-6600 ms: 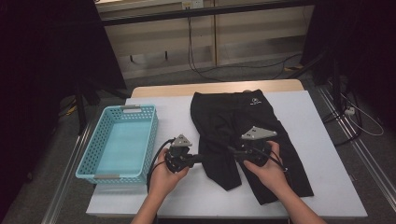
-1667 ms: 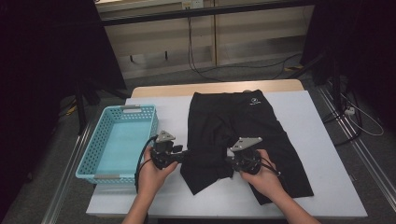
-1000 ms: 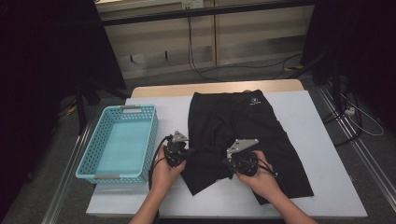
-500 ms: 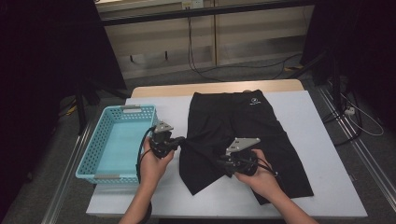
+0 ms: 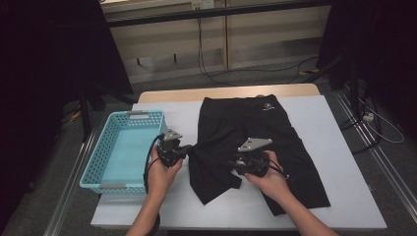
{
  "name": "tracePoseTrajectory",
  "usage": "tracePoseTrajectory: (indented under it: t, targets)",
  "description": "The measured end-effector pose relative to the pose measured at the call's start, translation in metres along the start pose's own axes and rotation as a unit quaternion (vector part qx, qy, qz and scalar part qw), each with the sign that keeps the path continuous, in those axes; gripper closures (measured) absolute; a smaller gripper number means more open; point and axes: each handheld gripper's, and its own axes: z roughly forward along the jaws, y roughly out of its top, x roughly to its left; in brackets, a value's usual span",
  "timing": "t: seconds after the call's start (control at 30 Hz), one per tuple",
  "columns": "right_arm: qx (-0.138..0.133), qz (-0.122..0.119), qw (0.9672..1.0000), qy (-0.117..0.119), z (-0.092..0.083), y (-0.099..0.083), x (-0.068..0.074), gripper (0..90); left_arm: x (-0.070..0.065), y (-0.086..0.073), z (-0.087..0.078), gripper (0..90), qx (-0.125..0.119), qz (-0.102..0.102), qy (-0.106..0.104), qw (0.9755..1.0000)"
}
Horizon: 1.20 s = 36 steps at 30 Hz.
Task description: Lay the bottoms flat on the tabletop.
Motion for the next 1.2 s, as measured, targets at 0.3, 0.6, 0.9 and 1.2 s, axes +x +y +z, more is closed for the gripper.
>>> tracePoseTrajectory:
  t: [0.3,0.6,0.9,1.2]
  targets:
    - [0.045,-0.028,0.9986,-0.008,0.024,-0.001,-0.001,71.3,-0.006,0.0,0.006,90.0,0.005,0.008,0.0,1.0]
    - [0.036,-0.019,0.9991,-0.014,0.016,0.005,-0.015,90.0,-0.007,-0.004,0.011,90.0,0.006,0.017,0.005,0.9998]
    - [0.013,0.019,0.9992,-0.033,0.004,0.003,-0.036,90.0,-0.011,-0.005,0.016,89.2,0.002,0.018,-0.007,0.9998]
    - [0.02,0.011,0.999,-0.037,0.008,0.003,-0.032,90.0,-0.031,-0.006,-0.004,46.9,-0.025,0.026,-0.04,0.9985]
